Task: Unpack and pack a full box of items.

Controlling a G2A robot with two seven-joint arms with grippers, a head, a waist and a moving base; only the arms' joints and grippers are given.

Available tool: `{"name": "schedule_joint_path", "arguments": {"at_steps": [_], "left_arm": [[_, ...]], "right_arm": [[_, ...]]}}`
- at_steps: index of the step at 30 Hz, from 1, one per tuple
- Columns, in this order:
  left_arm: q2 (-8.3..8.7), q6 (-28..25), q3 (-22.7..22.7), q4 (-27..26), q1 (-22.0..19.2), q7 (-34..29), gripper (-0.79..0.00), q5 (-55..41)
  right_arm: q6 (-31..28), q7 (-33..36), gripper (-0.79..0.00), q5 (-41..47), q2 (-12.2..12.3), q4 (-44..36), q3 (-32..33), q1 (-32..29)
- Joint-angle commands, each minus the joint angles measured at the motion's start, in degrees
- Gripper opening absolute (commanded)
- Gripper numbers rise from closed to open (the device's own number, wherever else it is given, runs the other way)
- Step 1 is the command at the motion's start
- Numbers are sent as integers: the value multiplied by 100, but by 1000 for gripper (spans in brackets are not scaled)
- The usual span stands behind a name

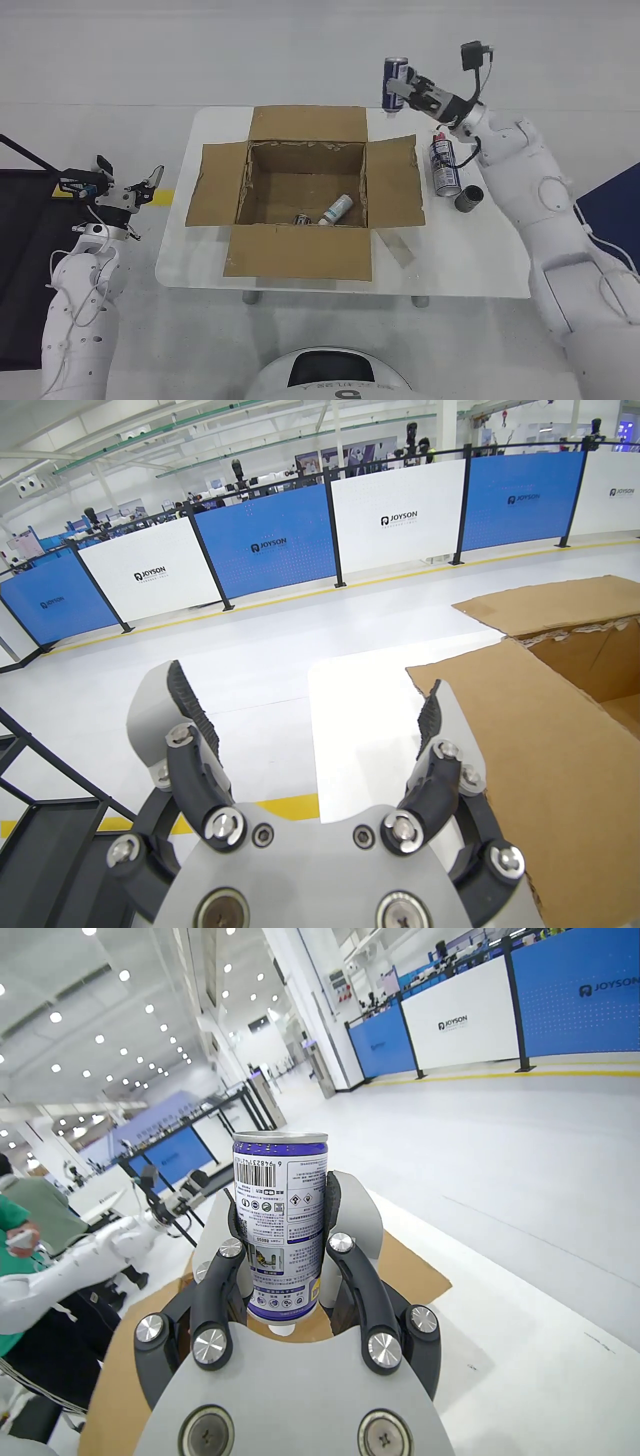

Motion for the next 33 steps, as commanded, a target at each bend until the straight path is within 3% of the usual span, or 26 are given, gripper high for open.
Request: {"name": "schedule_joint_path", "arguments": {"at_steps": [1, 19, 22, 33], "left_arm": [[0, 0, 0, 0, 0, 0, 0, 0], [0, 0, 0, 0, 0, 0, 0, 0], [0, 0, 0, 0, 0, 0, 0, 0], [0, 0, 0, 0, 0, 0, 0, 0]], "right_arm": [[0, 654, -785, 726, 192, -172, 378, -228], [20, 630, -785, 726, 192, -193, 385, -239], [107, 588, -785, 849, 281, -281, 644, -297], [550, 1986, -785, 2448, 772, 94, 1864, -312]]}}
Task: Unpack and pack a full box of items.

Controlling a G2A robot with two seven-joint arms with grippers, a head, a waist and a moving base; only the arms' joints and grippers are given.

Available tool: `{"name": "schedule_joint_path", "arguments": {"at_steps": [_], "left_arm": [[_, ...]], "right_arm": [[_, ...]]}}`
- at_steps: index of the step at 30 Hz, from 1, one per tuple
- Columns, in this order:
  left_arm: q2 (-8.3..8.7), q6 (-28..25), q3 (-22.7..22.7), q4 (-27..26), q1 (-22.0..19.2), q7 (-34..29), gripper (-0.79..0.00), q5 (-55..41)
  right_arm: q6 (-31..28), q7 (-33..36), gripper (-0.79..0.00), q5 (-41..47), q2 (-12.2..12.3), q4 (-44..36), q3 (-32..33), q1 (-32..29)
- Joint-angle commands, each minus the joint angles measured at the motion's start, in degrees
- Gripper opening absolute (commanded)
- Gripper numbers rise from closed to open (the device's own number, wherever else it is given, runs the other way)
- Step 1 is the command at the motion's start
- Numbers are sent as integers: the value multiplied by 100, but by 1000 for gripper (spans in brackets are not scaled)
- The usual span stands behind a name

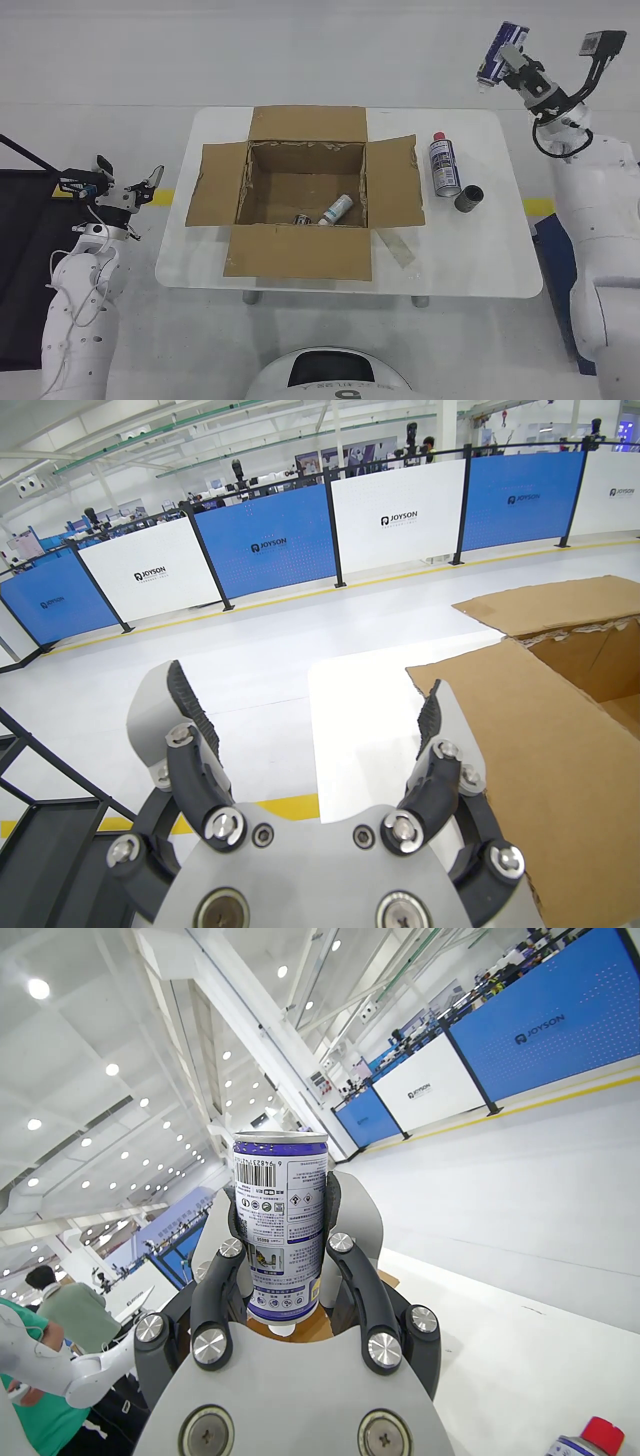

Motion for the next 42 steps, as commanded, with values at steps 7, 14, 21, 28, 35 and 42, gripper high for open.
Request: {"name": "schedule_joint_path", "arguments": {"at_steps": [7, 14, 21, 28, 35, 42], "left_arm": [[0, 0, 0, 0, 0, 0, 0, 0], [0, 0, 0, 0, 0, 0, 0, 0], [0, 0, 0, 0, 0, 0, 0, 0], [0, 0, 0, 0, 0, 0, 0, 0], [0, 0, 0, 0, 0, 0, 0, 0], [0, 0, 0, 0, 0, 0, 0, 0]], "right_arm": [[213, 627, -785, 604, 246, 424, 629, 25], [287, 437, -785, 281, 316, 862, 714, 173], [314, 373, -785, 159, 314, 912, 680, 210], [314, 373, -785, 159, 314, 912, 680, 210], [314, 373, -785, 159, 314, 912, 680, 210], [1076, 140, -785, -1023, 349, 521, 400, 195]]}}
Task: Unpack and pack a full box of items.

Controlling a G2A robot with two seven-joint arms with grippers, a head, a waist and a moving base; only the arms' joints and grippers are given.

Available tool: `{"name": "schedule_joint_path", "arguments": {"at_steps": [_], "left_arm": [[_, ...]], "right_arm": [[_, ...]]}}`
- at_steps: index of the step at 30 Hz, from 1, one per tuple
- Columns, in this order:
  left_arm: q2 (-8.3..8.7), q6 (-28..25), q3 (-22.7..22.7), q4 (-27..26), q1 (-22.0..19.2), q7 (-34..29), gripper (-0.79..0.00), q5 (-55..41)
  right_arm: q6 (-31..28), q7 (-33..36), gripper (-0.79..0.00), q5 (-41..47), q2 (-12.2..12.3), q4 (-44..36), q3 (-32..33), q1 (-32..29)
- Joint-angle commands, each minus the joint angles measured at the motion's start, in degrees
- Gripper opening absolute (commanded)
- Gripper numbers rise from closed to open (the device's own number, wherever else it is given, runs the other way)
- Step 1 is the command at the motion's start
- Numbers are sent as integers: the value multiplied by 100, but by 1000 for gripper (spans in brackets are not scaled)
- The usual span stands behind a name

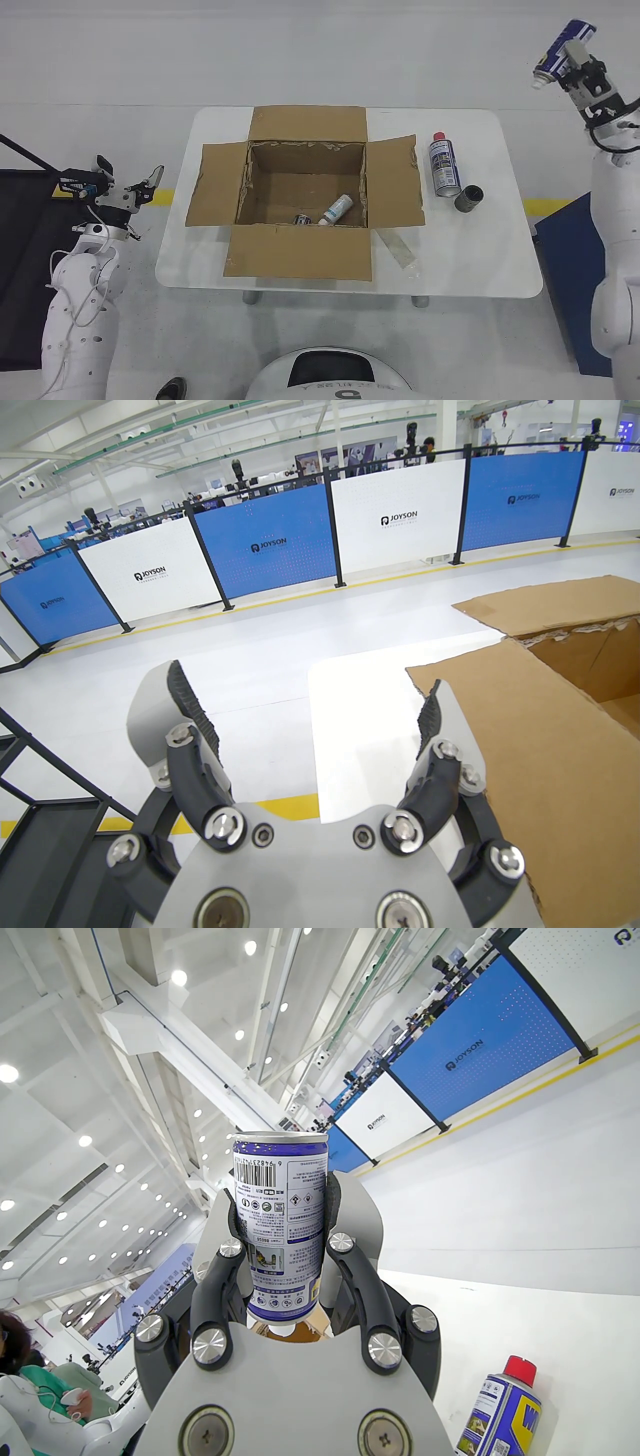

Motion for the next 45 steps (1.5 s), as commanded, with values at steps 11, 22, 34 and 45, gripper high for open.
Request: {"name": "schedule_joint_path", "arguments": {"at_steps": [11, 22, 34, 45], "left_arm": [[0, 0, 0, 0, 0, 0, 0, 0], [0, 0, 0, 0, 0, 0, 0, 0], [0, 0, 0, 0, 0, 0, 0, 0], [0, 0, 0, 0, 0, 0, 0, 0]], "right_arm": [[1756, -713, -785, -3497, 63, 327, -799, 47], [2226, -1164, -785, -4381, -291, 1216, -1592, 319], [2404, -1387, -785, -5050, -683, 2032, -2193, 702], [2527, -1509, -763, -5124, -907, 2362, -2342, 805]]}}
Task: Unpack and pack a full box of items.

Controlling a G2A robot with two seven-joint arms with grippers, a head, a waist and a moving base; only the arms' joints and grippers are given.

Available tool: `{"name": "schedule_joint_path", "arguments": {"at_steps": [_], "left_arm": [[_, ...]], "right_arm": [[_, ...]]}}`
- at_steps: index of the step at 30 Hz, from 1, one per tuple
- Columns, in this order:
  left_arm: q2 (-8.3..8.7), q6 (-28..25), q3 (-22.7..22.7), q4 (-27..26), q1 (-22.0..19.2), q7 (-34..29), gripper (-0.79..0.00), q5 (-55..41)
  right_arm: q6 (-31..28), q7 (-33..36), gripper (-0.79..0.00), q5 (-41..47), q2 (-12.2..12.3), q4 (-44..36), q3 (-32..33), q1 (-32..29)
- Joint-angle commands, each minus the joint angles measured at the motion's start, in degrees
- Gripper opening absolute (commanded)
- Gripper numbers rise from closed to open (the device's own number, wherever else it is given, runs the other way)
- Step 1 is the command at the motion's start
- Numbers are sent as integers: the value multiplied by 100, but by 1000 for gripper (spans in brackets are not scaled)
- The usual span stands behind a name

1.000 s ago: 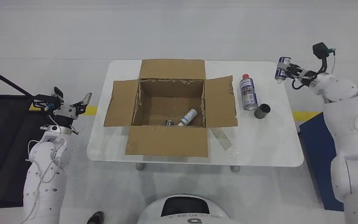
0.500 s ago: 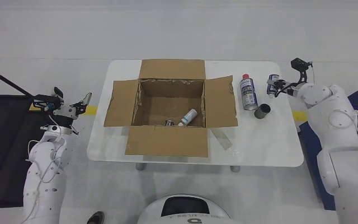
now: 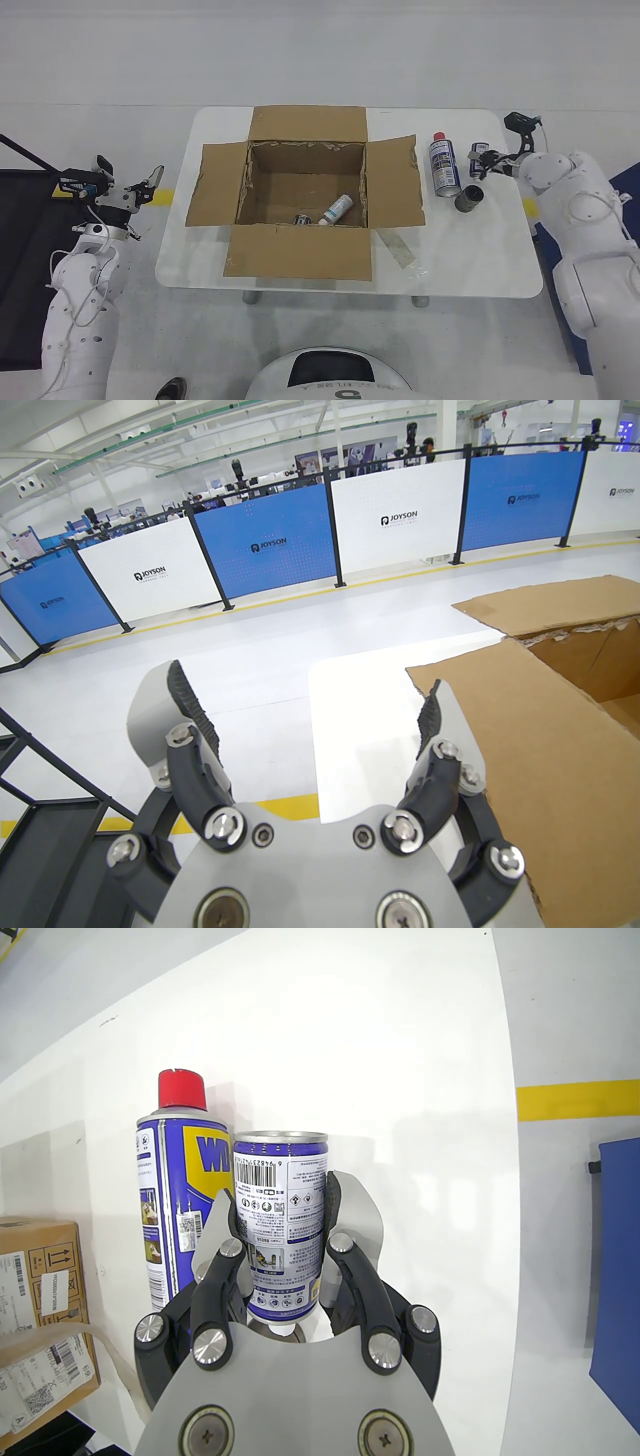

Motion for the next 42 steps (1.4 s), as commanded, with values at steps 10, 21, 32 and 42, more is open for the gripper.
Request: {"name": "schedule_joint_path", "arguments": {"at_steps": [10, 21, 32, 42], "left_arm": [[0, 0, 0, 0, 0, 0, 0, 0], [0, 0, 0, 0, 0, 0, 0, 0], [0, 0, 0, 0, 0, 0, 0, 0], [0, 0, 0, 0, 0, 0, 0, 0]], "right_arm": [[176, -53, -634, -213, -117, 189, -120, 73], [238, -142, -459, -317, -187, 232, -171, 37], [313, -227, -345, -340, -215, 268, -159, 70], [288, -216, -280, -272, -218, 279, -106, 78]]}}
